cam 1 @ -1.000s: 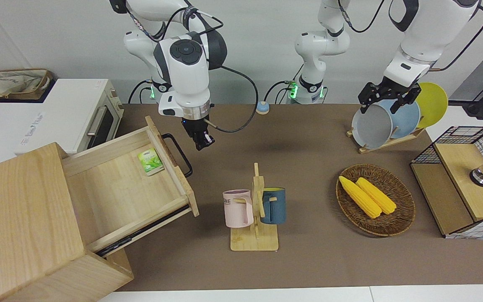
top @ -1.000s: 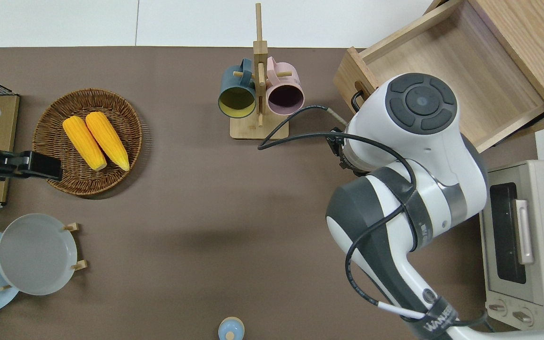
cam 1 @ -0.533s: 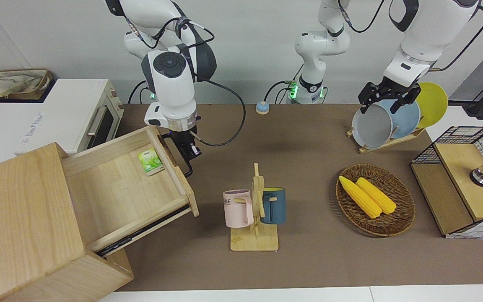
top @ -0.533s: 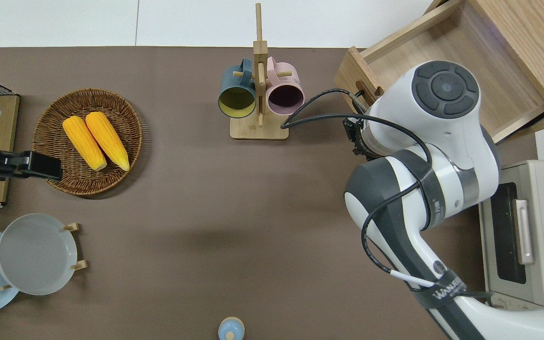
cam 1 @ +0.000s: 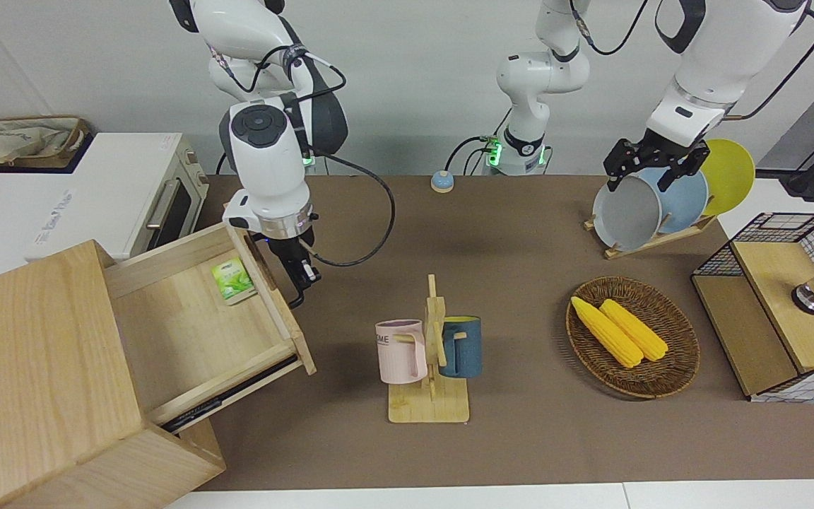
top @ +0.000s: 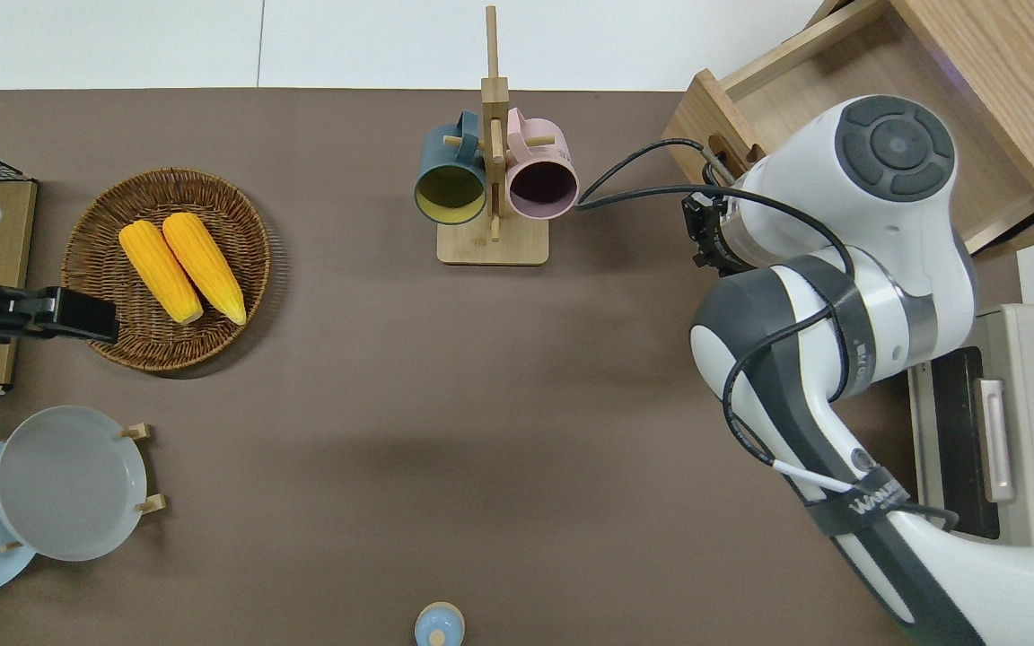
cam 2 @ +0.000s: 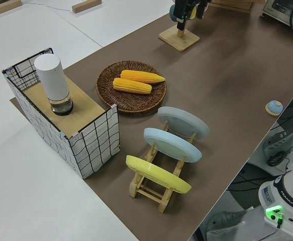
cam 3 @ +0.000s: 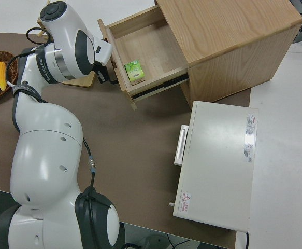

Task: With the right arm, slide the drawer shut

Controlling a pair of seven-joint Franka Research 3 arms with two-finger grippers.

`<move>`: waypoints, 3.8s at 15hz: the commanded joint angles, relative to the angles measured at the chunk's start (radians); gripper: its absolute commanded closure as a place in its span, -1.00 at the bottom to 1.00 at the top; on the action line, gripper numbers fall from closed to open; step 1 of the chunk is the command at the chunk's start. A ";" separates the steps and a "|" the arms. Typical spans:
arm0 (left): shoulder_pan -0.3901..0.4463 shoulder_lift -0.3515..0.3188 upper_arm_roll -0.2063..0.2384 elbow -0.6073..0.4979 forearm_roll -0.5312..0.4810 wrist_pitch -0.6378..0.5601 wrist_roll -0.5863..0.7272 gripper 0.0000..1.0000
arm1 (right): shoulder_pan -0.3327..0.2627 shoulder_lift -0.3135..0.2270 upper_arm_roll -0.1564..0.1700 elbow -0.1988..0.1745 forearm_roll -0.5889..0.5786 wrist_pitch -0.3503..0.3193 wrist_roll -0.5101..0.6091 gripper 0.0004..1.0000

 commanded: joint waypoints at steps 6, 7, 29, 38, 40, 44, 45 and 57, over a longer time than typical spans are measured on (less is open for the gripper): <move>0.004 0.011 -0.006 0.024 0.017 -0.020 0.010 -0.99 | -0.128 0.037 0.014 0.079 -0.002 0.019 -0.171 1.00; 0.004 0.011 -0.006 0.026 0.017 -0.020 0.010 -0.99 | -0.138 0.037 0.014 0.079 0.015 0.025 -0.185 1.00; 0.004 0.011 -0.006 0.026 0.017 -0.020 0.010 -0.99 | -0.339 0.066 0.022 0.103 0.116 0.134 -0.598 1.00; 0.004 0.011 -0.006 0.026 0.017 -0.020 0.010 -0.99 | -0.261 0.034 0.025 0.099 0.119 0.032 -0.601 1.00; 0.004 0.011 -0.006 0.026 0.017 -0.020 0.010 -0.99 | -0.219 0.009 0.023 0.099 0.122 -0.031 -0.627 1.00; 0.004 0.011 -0.006 0.026 0.017 -0.020 0.010 -0.99 | -0.112 -0.058 -0.012 0.097 0.124 -0.183 -0.719 1.00; 0.004 0.011 -0.006 0.024 0.017 -0.020 0.010 -0.99 | -0.081 -0.075 -0.030 0.097 0.126 -0.217 -0.766 1.00; 0.004 0.011 -0.006 0.026 0.017 -0.020 0.010 -0.99 | 0.054 -0.207 -0.224 0.093 0.107 -0.403 -1.281 1.00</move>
